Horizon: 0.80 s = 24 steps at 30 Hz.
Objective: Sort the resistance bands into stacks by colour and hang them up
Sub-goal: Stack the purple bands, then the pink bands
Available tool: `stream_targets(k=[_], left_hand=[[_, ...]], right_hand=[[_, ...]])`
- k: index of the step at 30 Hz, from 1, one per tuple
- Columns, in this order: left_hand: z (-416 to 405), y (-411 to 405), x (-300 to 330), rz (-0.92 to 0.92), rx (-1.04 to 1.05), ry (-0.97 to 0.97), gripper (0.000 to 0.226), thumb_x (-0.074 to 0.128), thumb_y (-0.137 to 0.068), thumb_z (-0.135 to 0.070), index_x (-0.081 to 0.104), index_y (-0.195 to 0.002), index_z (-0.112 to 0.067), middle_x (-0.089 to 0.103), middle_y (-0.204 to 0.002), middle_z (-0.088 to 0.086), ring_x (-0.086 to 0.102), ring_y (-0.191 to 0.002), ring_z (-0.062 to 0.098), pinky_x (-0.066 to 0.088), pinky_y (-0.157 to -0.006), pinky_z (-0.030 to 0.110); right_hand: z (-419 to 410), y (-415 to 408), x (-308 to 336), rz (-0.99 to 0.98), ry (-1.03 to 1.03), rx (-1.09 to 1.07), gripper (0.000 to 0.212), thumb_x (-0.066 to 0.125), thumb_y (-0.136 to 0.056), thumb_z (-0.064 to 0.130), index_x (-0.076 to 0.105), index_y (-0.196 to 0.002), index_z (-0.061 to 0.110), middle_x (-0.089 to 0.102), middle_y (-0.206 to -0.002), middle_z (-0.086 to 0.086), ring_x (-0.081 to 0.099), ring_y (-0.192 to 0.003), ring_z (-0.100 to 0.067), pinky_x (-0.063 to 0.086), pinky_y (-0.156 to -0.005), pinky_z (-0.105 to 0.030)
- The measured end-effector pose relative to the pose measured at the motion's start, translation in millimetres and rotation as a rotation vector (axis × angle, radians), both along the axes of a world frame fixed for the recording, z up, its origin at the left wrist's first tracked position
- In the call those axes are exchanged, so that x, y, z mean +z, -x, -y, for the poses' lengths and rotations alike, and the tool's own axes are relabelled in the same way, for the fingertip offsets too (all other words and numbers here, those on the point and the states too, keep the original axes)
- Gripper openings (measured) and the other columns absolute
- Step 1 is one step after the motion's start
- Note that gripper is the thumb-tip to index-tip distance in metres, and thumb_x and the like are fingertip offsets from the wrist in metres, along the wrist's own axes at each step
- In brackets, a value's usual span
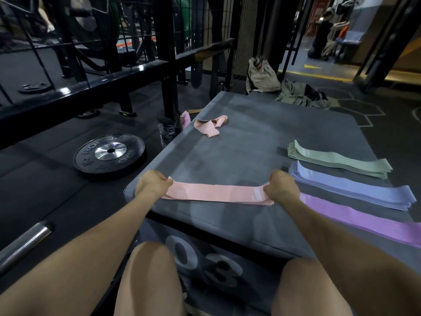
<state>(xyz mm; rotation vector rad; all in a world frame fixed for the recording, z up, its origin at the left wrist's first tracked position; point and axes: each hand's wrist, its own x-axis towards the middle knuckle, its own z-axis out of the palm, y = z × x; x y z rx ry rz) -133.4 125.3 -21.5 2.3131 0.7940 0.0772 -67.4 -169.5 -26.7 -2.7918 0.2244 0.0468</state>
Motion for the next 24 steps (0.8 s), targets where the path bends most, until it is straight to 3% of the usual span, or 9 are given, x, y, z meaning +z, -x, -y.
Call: stream_targets(k=[3,6,10,12,14,17,20,24], left_hand=[[-0.7,0.4,0.4,0.033,-0.001,0.003,0.019,0.056,-0.089,-0.026,0.068,-0.087,-0.012,0.061,-0.085,0.010,0.056,-0.083,0.027,0.041,-0.070,0.027],[-5.1,1.6,-1.7,0.047,0.006,0.009,0.022,0.050,-0.089,-0.019,0.068,-0.086,-0.008,0.064,-0.083,0.012,0.057,-0.079,0.027,0.043,-0.066,0.028],[-19.4,1.1,-13.6,0.104,0.021,0.199,0.018,0.054,-0.086,-0.009,0.070,-0.078,-0.011,0.069,-0.074,0.011,0.069,-0.083,0.029,0.057,-0.081,0.039],[-26.7,-0.1,-20.1,0.149,0.023,0.374,0.022,0.057,-0.085,-0.001,0.067,-0.069,-0.011,0.065,-0.057,0.005,0.069,-0.064,0.020,0.060,-0.072,0.035],[-29.5,2.5,-20.0,0.168,0.002,0.510,0.018,0.058,-0.085,0.006,0.064,-0.072,-0.005,0.062,-0.051,0.002,0.061,-0.043,0.006,0.057,-0.054,0.020],[-32.0,6.2,-18.5,0.199,-0.017,0.584,0.010,0.067,-0.079,0.005,0.065,-0.080,-0.006,0.065,-0.066,0.006,0.064,-0.055,0.009,0.054,-0.052,0.014],[-40.8,8.1,-24.8,0.215,-0.098,0.548,0.022,0.065,-0.078,0.009,0.064,-0.077,-0.013,0.068,-0.059,-0.009,0.064,-0.059,0.003,0.052,-0.059,0.014],[-44.6,9.8,-32.7,0.213,-0.175,0.511,0.026,0.066,-0.074,0.013,0.063,-0.083,-0.011,0.067,-0.063,-0.004,0.063,-0.066,0.012,0.052,-0.067,0.016]], right_hand=[[-21.7,-2.7,2.2,0.105,0.015,0.186,0.037,0.054,-0.082,0.006,0.056,-0.118,0.005,0.054,-0.125,-0.017,0.046,-0.119,-0.034,0.039,-0.099,-0.034],[-57.9,0.2,5.0,0.053,-0.093,0.438,0.035,0.063,-0.082,0.013,0.060,-0.116,0.004,0.058,-0.122,-0.015,0.051,-0.116,-0.030,0.036,-0.098,-0.028],[-111.1,12.4,0.6,-0.032,-0.163,0.686,0.045,0.067,-0.084,0.020,0.055,-0.126,0.009,0.054,-0.129,-0.010,0.049,-0.121,-0.023,0.032,-0.102,-0.024],[-132.4,14.0,-6.3,-0.051,-0.185,0.726,0.053,0.070,-0.081,0.024,0.052,-0.130,0.013,0.049,-0.134,-0.008,0.046,-0.125,-0.023,0.033,-0.107,-0.028],[-149.4,14.1,-12.8,-0.054,-0.194,0.752,0.062,0.073,-0.078,0.028,0.048,-0.134,0.014,0.046,-0.136,-0.008,0.043,-0.127,-0.024,0.034,-0.108,-0.033],[-164.1,13.4,-20.0,-0.037,-0.174,0.785,0.071,0.074,-0.077,0.032,0.043,-0.138,0.016,0.043,-0.140,-0.008,0.041,-0.129,-0.026,0.034,-0.108,-0.038],[-167.9,11.7,-28.4,-0.027,-0.124,0.833,0.063,0.073,-0.076,0.033,0.049,-0.133,0.017,0.051,-0.131,-0.006,0.046,-0.122,-0.027,0.039,-0.102,-0.037],[-166.4,9.9,-36.4,-0.007,-0.118,0.863,0.053,0.071,-0.077,0.035,0.056,-0.126,0.019,0.057,-0.120,-0.005,0.051,-0.113,-0.027,0.040,-0.097,-0.033]])
